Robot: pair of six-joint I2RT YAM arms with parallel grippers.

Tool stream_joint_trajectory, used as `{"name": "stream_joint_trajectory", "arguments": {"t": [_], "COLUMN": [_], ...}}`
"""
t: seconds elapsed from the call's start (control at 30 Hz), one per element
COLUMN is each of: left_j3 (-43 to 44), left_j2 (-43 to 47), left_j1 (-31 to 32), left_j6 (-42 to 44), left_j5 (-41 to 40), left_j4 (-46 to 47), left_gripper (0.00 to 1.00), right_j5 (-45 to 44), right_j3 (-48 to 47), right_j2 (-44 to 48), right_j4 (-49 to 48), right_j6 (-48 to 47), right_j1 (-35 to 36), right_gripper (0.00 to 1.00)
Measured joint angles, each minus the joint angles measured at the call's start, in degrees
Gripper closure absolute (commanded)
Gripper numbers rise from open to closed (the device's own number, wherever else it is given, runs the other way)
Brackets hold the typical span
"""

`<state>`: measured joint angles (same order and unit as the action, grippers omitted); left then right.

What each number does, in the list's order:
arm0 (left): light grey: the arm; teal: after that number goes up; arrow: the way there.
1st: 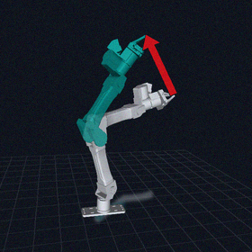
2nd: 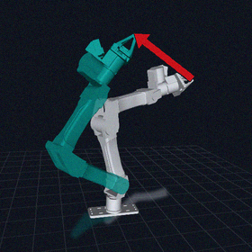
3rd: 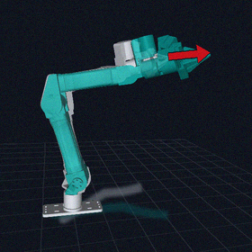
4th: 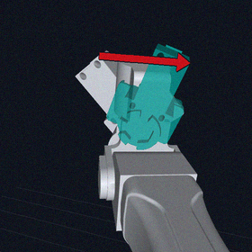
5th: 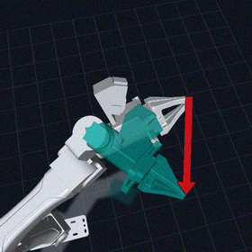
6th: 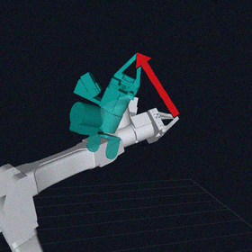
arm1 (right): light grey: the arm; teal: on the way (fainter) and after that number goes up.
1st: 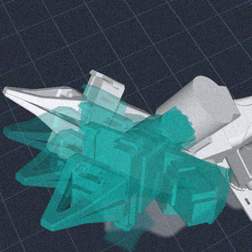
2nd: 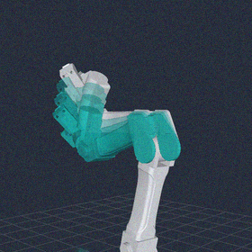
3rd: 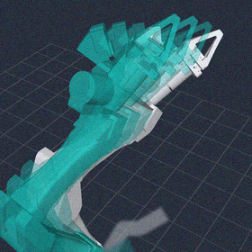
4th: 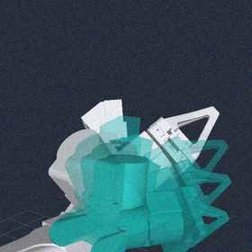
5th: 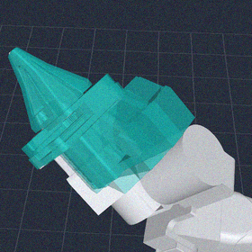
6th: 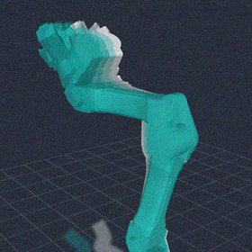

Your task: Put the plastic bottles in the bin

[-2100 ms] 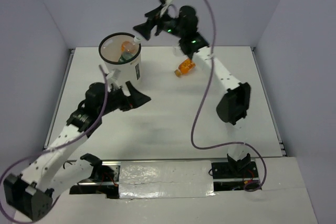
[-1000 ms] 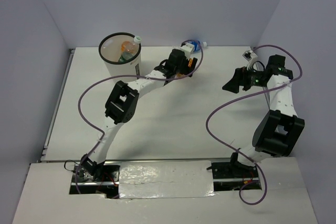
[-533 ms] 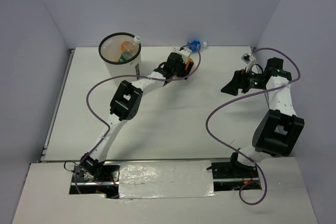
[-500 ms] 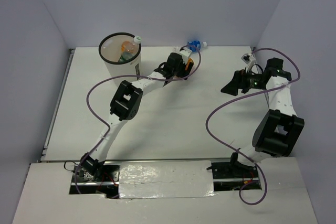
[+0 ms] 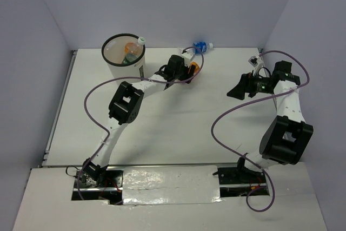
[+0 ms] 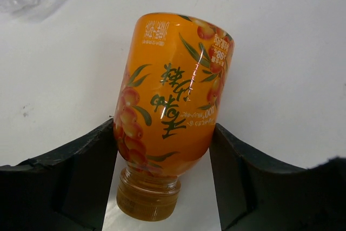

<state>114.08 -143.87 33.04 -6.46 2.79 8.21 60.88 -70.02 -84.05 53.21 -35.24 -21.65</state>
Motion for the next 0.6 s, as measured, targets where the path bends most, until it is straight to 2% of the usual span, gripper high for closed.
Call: {"name": "stream_joint_trajectory", "arguments": {"t": [0.13, 0.27, 0.5, 0.6], "left_j3": [-4.9, -10.4, -21.4, -26.8], "left_j2": [4.8, 14.4, 44.1, 57.2], "left_j1": [-1.0, -1.9, -3.4, -9.2], "left_j6": [-2.6, -4.7, -12.0, -18.2], "left_j5": [2.3, 6.0, 12.1, 15.4], "left_j4": [-0.2, -0.9, 0.1, 1.2], "left_gripper": [0.80, 0.81, 0.80, 0.79], "right_j5": [-0.2, -0.8, -2.8, -3.8], "right_j3": [0.2, 0.2, 0.2, 0.2], "right_j2": [0.1, 0.1, 0.1, 0.1], "right_j4": [0.2, 0.4, -0.4, -1.4], "right_j6": [-0.3, -0.5, 1.1, 2.6], "right_j1": [0.2, 1.2, 4.9, 7.3], "right_gripper": [0.00, 0.00, 0.01, 0.00]}}
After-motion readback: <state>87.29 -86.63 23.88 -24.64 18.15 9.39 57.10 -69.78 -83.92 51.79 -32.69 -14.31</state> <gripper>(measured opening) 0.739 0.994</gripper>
